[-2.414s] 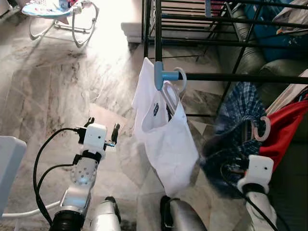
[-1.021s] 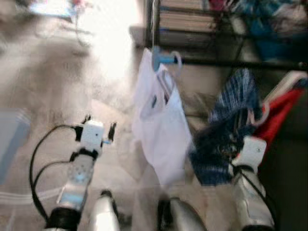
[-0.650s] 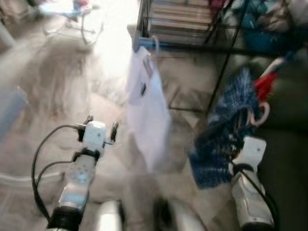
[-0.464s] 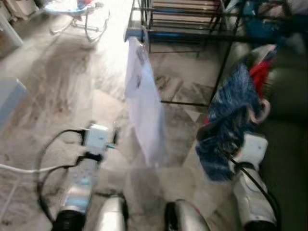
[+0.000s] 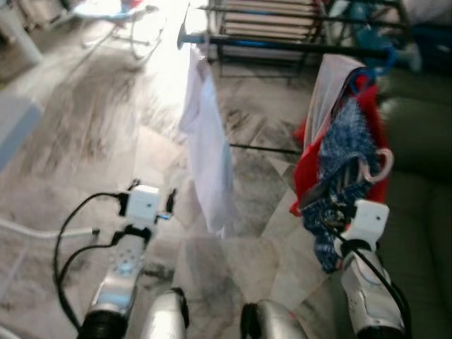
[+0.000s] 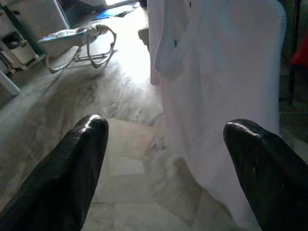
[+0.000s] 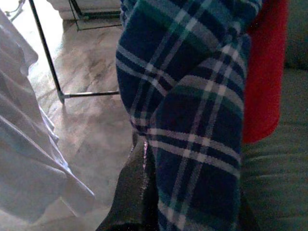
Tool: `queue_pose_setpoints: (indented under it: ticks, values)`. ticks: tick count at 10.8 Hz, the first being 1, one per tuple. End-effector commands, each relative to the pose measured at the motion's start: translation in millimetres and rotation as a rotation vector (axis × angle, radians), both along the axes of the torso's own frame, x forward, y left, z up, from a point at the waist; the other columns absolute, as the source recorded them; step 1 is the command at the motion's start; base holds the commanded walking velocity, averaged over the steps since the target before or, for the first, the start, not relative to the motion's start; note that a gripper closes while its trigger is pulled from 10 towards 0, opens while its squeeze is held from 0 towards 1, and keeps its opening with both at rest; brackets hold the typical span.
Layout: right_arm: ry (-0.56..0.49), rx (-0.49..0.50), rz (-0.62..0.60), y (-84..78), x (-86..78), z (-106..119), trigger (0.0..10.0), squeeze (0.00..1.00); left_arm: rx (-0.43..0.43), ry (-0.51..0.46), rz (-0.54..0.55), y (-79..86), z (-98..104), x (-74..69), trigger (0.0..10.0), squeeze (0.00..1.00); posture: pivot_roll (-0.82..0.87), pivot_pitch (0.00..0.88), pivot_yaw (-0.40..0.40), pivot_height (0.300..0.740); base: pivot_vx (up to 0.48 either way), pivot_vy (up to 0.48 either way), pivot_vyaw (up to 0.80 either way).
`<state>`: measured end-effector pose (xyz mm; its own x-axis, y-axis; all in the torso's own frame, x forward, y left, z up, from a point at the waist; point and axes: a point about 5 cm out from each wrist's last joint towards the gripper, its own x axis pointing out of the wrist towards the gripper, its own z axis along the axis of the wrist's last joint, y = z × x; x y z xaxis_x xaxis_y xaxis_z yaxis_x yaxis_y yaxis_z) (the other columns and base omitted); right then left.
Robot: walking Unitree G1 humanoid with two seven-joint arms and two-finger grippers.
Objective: Hang hanger
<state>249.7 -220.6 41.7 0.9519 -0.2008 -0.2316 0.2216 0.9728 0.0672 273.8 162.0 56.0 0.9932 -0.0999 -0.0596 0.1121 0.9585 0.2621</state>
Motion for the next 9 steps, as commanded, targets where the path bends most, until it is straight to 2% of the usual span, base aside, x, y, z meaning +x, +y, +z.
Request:
queue_pose_setpoints:
  ticks: [1, 5, 9]
  values:
    - [-0.037, 0.000, 0.038, 4.9, 2.8, 6.4, 10.0, 0.00, 0.012, 0.005, 0.017, 4.4, -1.8, -2.4, 10.0, 0.00, -0.04, 0.179, -0.036, 0.740, 0.000, 0.000, 0.80]
    - [-0.079, 0.005, 0.060, 4.5, 8.0, 15.5, 10.0, 0.00, 0.025, 0.002, 0.023, 2.5, -2.0, -1.2, 10.0, 0.00, -0.04, 0.177, -0.037, 0.740, 0.000, 0.000, 0.80]
    - [-0.070, 0.007, 0.058, 4.7, 7.5, 13.2, 10.0, 0.00, 0.020, 0.004, 0.029, 2.0, -2.5, -1.3, 10.0, 0.00, -0.04, 0.176, -0.036, 0.740, 0.000, 0.000, 0.80]
